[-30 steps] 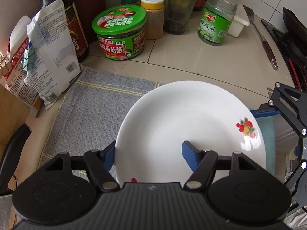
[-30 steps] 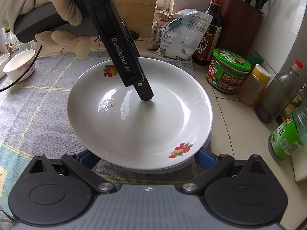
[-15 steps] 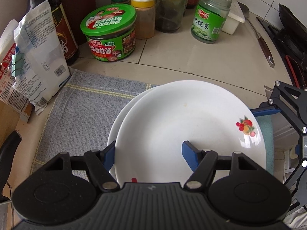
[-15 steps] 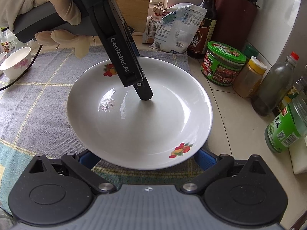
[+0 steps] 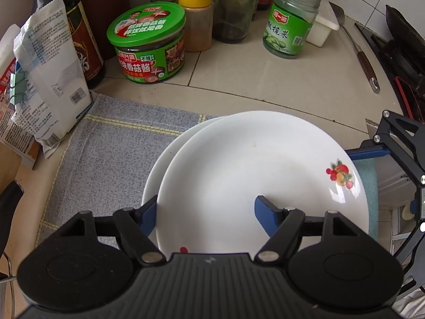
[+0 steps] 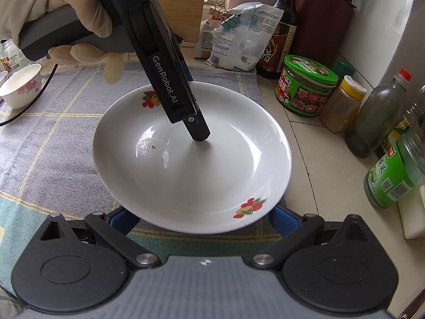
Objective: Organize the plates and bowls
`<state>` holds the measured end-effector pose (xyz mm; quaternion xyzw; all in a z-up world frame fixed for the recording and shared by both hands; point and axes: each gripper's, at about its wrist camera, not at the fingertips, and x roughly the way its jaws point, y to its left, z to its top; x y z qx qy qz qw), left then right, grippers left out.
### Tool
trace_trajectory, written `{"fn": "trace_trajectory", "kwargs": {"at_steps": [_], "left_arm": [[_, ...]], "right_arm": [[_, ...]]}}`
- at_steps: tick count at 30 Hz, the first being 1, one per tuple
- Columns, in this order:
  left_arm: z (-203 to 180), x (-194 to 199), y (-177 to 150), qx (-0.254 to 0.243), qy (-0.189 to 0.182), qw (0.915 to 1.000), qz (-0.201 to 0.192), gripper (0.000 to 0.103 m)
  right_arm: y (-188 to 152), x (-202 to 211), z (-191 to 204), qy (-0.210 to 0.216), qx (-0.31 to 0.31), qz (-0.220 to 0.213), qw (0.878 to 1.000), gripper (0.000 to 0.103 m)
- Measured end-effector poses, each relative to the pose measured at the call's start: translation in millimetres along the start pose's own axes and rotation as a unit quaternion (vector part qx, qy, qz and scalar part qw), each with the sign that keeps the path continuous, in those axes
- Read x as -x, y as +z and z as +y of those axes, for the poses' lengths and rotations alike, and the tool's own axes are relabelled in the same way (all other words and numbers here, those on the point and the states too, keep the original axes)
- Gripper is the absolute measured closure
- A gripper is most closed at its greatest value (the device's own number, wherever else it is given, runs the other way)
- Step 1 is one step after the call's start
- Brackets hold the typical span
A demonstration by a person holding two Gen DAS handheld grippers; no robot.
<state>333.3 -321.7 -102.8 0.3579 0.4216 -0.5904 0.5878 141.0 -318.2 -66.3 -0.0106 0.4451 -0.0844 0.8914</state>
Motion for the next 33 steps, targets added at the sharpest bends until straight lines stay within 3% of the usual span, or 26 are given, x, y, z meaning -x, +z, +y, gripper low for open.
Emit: {"fn": "trace_trajectory", "kwargs": {"at_steps": [18, 21, 24, 27, 33], "left_arm": [[-5.5, 7.2, 0.5, -0.011, 0.021, 0.9997, -0.003, 0.019], [-7.6, 8.9, 0.5, -0.011, 0.011, 0.9998, -0.008, 0.015], [-15.8, 12.3, 0.7, -0.021, -0.025, 0.9994, -0.015, 0.014], [-28.7, 14.2, 1.6, -0.046, -0.003, 0.9987, -0.021, 0.014], [-33.5, 27.9, -1.4, -0.045, 0.018, 0.9980, -0.041, 0.013]], "right_arm": [[-1.4, 1.8, 0.8, 0.001, 0.004, -0.005, 1.000, 0.000], [-2.0, 2.7, 0.0, 0.002, 0.002, -0.006, 1.000, 0.000], [-2.2, 4.4, 1.0, 0.001, 0.005, -0.011, 1.000, 0.000], [-0.1, 7.4, 3.0, -0.001, 0.009, -0.021, 1.000, 0.000], [1.3, 10.5, 0.2, -0.006, 0.006, -0.026, 1.000, 0.000]]}}
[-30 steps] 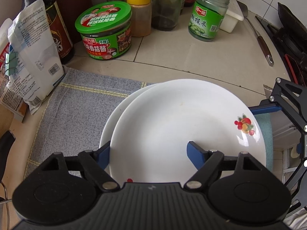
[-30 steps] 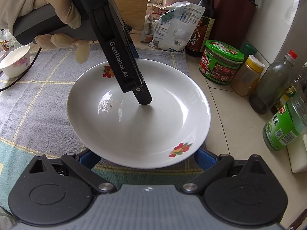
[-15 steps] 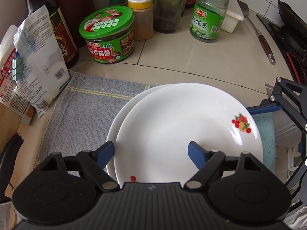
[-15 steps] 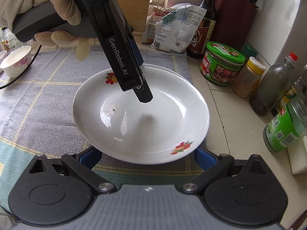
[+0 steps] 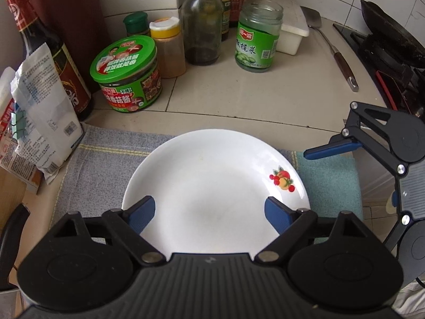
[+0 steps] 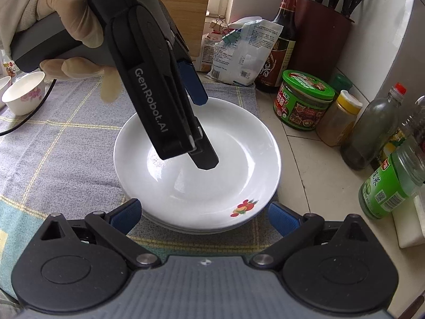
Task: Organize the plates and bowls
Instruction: 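Pull both tools back from the plate stack toward the white bowls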
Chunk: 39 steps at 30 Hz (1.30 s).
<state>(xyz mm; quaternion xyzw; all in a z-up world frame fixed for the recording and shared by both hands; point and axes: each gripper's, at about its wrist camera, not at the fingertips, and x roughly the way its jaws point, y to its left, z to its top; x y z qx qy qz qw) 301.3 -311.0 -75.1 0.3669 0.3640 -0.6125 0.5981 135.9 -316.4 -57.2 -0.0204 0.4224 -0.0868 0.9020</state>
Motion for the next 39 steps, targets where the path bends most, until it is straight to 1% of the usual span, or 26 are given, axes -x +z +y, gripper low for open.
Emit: {"fn": "trace_trajectory", "kwargs": {"at_steps": [2, 4, 8, 11, 13, 16, 18, 20, 22, 25, 26, 28, 30, 34, 36, 39], "left_arm": [[-2.0, 3.3, -2.2, 0.001, 0.014, 0.9999, -0.009, 0.013], [-3.1, 5.5, -5.2, 0.008, 0.024, 0.9996, -0.015, 0.010], [-6.1, 13.7, -13.5, 0.029, 0.039, 0.9983, -0.033, 0.009], [-10.3, 23.9, -19.5, 0.046, 0.058, 0.9959, -0.052, 0.009], [-15.2, 34.6, -24.9, 0.057, 0.070, 0.9936, -0.069, 0.009], [-24.4, 54.7, -35.7, 0.078, 0.094, 0.9877, -0.098, 0.006], [-33.9, 71.8, -46.0, 0.093, 0.117, 0.9811, -0.124, 0.005], [-43.4, 88.3, -58.6, 0.118, 0.142, 0.9717, -0.147, 0.003], [-50.8, 102.2, -72.6, 0.150, 0.170, 0.9600, -0.164, 0.002], [-60.0, 121.3, -99.0, 0.209, 0.215, 0.9370, -0.179, 0.002], [-62.5, 126.7, -109.2, 0.229, 0.227, 0.9289, -0.183, 0.002], [-67.1, 137.9, -134.3, 0.271, 0.258, 0.9084, -0.187, 0.002], [-71.0, 146.4, -157.6, 0.304, 0.287, 0.8904, -0.179, 0.002], [-75.0, 163.2, -206.2, 0.354, 0.336, 0.8573, -0.163, 0.002], [-77.9, 171.7, -228.1, 0.364, 0.355, 0.8470, -0.156, 0.002], [-83.6, 185.1, -258.3, 0.363, 0.378, 0.8390, -0.146, 0.002]], "right_arm": [[-0.7, -0.2, 0.2, 0.000, 0.001, 0.002, 1.000, 0.000], [-1.4, 0.0, 2.0, -0.002, 0.001, 0.003, 1.000, 0.000], [-2.2, 1.6, 4.5, -0.001, -0.001, 0.003, 1.000, 0.000], [-2.1, 3.1, 5.8, -0.005, -0.003, 0.000, 1.000, 0.000], [-1.3, 4.7, 6.0, -0.005, -0.006, -0.003, 1.000, 0.000], [0.9, 7.9, 5.8, -0.007, -0.012, -0.007, 1.000, 0.000], [2.2, 11.7, 5.5, -0.010, -0.015, -0.013, 1.000, 0.000], [3.3, 15.0, 3.9, -0.009, -0.025, -0.018, 0.999, 0.000], [3.9, 17.9, 1.4, -0.008, -0.036, -0.024, 0.999, 0.000], [6.7, 20.8, -2.4, 0.003, -0.049, -0.035, 0.998, 0.000], [8.2, 21.0, -2.8, 0.009, -0.052, -0.038, 0.998, 0.000], [12.1, 19.7, -1.4, 0.019, -0.055, -0.044, 0.997, 0.000], [18.3, 15.0, 4.7, 0.033, -0.051, -0.046, 0.997, 0.000], [33.2, 4.7, 34.7, 0.053, -0.024, -0.042, 0.997, 0.000], [40.1, 1.9, 53.5, 0.064, -0.006, -0.043, 0.997, 0.000], [50.7, 0.9, 92.0, 0.077, 0.025, -0.046, 0.996, 0.000]]}}
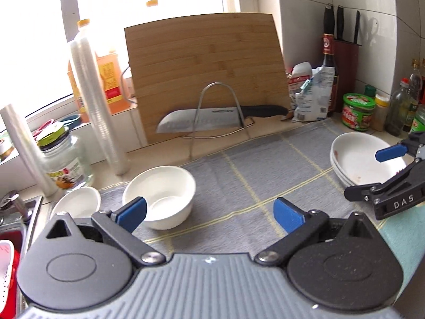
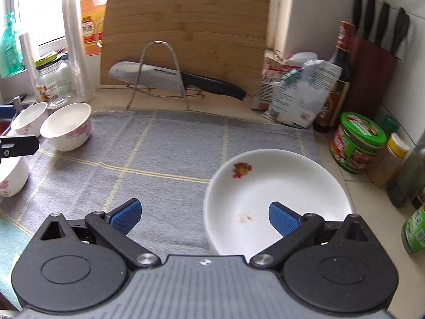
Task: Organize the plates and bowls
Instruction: 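Pull both tools back from the plate stack toward the white bowls, then reach the right tool into the pink-flower white bowl while the left tool approaches its rim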
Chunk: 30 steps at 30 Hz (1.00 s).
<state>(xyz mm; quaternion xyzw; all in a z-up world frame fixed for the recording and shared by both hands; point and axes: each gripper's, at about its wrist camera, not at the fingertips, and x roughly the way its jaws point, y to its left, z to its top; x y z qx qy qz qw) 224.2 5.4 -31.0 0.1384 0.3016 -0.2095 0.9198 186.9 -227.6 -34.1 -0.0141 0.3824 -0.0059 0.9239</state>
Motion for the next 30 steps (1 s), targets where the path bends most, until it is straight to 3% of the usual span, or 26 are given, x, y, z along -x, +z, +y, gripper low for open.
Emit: {"fn": "trace_trajectory", "kwargs": {"at_steps": [11, 20, 30], "left_arm": [[84.6, 25.7, -67.2, 0.013, 0.007, 0.9996, 0.023, 0.002], [119.2, 13.7, -118.1, 0.023, -0.050, 0.9971, 0.053, 0.002], [127.3, -18.6, -134.6, 0.029, -0.104, 0.9916, 0.071, 0.002]], "right_arm": [[27.1, -13.2, 125.3, 0.048, 0.058, 0.006, 0.997, 0.000], [37.8, -20.1, 184.8, 0.077, 0.083, 0.018, 0.993, 0.000], [41.2, -34.7, 231.6, 0.095, 0.119, 0.046, 0.987, 0.000]]}}
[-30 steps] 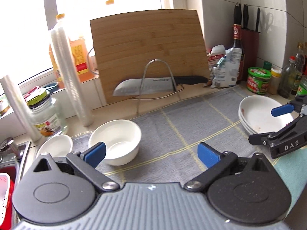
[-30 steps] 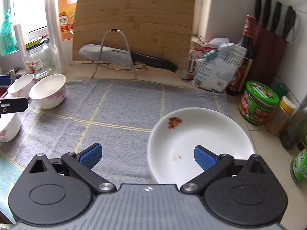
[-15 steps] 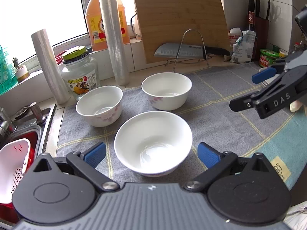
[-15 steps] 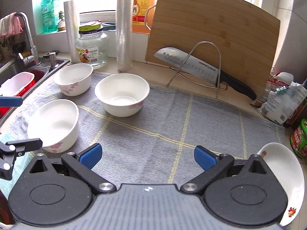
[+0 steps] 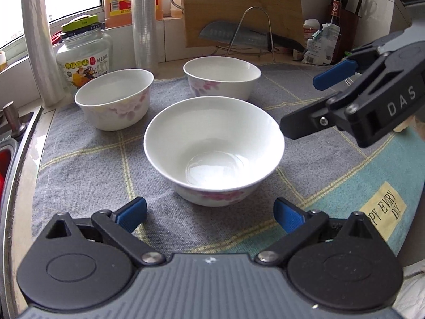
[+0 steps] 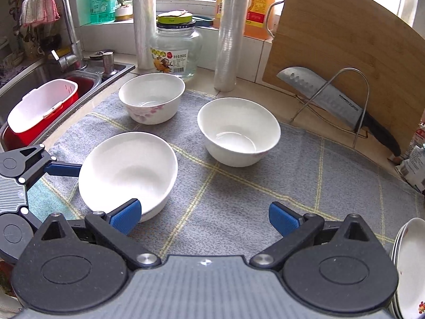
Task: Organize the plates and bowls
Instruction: 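Reach the right tool into the pink-flower white bowl while the left tool approaches its rim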
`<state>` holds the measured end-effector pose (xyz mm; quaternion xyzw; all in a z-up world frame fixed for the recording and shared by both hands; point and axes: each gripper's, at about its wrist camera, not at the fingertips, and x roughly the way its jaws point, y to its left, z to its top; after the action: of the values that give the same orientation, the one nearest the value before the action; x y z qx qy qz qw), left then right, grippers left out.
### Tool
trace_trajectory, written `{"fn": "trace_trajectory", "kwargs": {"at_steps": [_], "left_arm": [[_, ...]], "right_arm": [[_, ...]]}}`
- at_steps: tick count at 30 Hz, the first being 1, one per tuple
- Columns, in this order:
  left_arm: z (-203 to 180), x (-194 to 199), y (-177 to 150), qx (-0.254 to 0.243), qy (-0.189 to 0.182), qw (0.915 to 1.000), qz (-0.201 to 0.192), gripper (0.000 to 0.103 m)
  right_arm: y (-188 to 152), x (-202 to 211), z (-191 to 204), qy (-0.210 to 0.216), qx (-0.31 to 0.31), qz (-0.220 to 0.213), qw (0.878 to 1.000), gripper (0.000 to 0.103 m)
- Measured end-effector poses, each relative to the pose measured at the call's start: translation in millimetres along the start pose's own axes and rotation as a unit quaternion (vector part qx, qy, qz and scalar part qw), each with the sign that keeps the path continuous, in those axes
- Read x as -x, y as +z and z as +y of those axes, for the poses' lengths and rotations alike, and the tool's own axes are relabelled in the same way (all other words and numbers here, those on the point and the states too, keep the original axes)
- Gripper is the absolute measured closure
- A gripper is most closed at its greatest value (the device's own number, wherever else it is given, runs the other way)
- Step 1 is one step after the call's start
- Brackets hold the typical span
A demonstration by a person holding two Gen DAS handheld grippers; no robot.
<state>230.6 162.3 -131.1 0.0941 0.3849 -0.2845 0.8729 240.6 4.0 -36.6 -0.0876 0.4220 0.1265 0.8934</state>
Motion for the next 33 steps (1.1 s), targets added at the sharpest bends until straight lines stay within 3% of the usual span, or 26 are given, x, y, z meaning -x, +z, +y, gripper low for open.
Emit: {"fn": "trace_trajectory", "kwargs": {"at_steps": [2, 9, 24, 33], "left_arm": [[1.0, -6.5, -2.5, 0.002, -0.007, 0.9999, 0.013, 0.001], [-4.0, -7.3, -4.2, -0.018, 0.000, 0.9998, 0.004, 0.001], [0.3, 7.5, 8.2, -0.037, -0.002, 0.9976, -0.059, 0.007], [3.8, 7.9, 8.3, -0.043, -0.011, 0.9969, -0.065, 0.011]], "right_arm": [[3.6, -5.9, 6.5, 0.001, 0.010, 0.006, 1.000, 0.000], [14.3, -19.4, 18.3, 0.017, 0.033, 0.013, 0.999, 0.000], [30.5, -39.8, 24.6, 0.074, 0.054, 0.026, 0.995, 0.000], [38.8, -50.9, 27.4, 0.117, 0.043, 0.037, 0.992, 0.000]]}}
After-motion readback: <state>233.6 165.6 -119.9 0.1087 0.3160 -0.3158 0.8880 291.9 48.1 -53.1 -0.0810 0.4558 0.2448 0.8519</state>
